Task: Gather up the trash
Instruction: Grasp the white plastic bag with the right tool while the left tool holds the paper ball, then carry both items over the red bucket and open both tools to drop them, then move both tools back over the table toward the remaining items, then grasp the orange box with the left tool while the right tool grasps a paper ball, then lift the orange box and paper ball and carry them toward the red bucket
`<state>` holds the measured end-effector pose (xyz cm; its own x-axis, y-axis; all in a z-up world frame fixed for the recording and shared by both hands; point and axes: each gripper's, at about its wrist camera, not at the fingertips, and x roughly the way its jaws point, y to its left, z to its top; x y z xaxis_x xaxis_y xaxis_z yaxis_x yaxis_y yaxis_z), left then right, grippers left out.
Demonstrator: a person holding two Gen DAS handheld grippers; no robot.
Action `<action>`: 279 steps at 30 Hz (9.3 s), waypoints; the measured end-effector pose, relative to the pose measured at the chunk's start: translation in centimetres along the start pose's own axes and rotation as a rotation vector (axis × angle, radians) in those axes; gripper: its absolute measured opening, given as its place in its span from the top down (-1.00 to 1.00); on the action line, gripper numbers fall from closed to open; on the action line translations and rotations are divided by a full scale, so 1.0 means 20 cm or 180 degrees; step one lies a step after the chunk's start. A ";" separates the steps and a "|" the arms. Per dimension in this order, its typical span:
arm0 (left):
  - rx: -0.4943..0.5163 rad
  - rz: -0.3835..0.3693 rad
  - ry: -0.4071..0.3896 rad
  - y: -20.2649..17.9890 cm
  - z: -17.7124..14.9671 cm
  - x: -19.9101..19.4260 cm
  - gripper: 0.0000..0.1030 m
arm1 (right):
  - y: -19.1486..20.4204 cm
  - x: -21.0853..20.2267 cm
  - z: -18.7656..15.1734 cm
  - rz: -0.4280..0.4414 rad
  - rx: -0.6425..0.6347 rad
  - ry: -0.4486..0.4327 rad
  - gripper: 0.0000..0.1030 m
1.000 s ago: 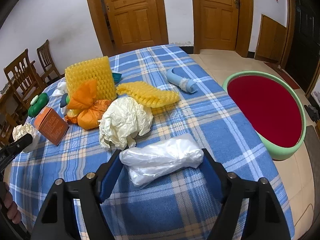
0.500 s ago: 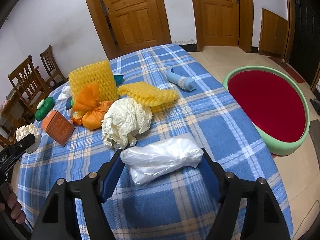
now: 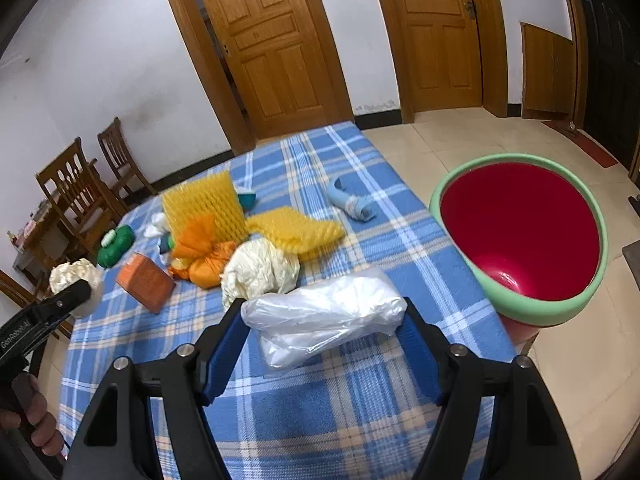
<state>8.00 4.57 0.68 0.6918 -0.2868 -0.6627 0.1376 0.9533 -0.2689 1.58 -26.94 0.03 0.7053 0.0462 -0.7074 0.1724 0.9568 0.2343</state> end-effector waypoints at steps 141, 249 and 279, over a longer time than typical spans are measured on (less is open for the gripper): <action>0.0468 0.0129 0.0365 -0.54 0.16 0.25 -0.41 | -0.65 -0.13 0.22 0.0005 0.0855 -0.0111 -0.66; -0.0178 0.0168 0.0129 -0.02 0.05 0.12 -0.15 | 0.16 0.19 0.04 0.0717 -0.0355 0.0538 0.28; 0.0465 -0.0470 0.0355 -0.66 0.13 0.19 -0.15 | -0.49 -0.08 0.20 0.0103 0.0376 -0.0049 0.28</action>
<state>10.65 -8.79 3.55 0.5750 -0.4252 -0.6990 0.3383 0.9015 -0.2700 1.57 -37.49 1.54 0.7222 0.0711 -0.6880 0.2285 0.9144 0.3343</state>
